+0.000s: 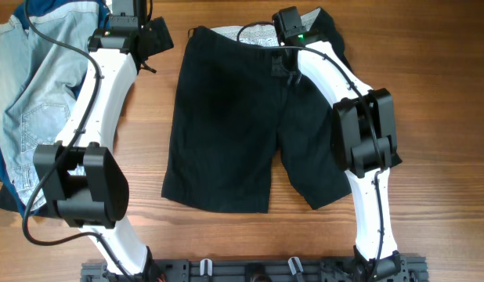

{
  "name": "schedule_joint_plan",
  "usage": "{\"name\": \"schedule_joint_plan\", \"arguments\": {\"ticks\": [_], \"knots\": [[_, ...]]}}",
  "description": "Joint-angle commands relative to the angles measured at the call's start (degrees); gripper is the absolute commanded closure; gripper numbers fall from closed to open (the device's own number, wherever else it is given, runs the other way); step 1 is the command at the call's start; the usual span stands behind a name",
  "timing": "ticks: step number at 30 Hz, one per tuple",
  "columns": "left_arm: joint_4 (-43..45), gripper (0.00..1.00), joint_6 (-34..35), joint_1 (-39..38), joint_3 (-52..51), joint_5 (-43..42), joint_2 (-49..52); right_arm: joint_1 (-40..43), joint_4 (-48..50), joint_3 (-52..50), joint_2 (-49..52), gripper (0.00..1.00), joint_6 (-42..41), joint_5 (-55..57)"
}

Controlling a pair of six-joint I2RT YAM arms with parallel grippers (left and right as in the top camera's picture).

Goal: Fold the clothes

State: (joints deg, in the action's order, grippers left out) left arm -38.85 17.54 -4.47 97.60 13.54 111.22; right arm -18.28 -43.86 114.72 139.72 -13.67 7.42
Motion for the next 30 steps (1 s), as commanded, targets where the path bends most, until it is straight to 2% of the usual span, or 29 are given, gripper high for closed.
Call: {"name": "schedule_joint_plan", "arguments": {"ticks": [1, 8, 14, 23, 29, 30], "knots": [[0.0, 0.00, 0.9, 0.1, 0.7, -0.7, -0.4, 0.3, 0.1, -0.4, 0.1, 0.96, 0.0, 3.0], [0.0, 0.00, 1.0, 0.1, 0.7, -0.7, -0.4, 0.5, 1.3, -0.2, -5.8, 0.96, 0.2, 3.6], [0.0, 0.00, 1.0, 0.1, 0.7, -0.7, -0.4, 0.5, 7.6, -0.2, -7.7, 0.96, 1.7, 1.2], [0.0, 0.00, 0.9, 0.1, 0.7, -0.7, -0.4, 0.5, 20.3, -0.2, -4.2, 0.96, 1.7, 0.1], [0.0, 0.00, 0.9, 0.1, 0.7, -0.7, -0.4, 0.4, 25.0, -0.2, 0.7, 0.96, 1.6, -1.5], [0.0, 0.00, 0.9, 0.1, 0.7, -0.7, -0.4, 0.4, 25.0, -0.2, 1.4, 0.90, 1.6, -1.6]]}}
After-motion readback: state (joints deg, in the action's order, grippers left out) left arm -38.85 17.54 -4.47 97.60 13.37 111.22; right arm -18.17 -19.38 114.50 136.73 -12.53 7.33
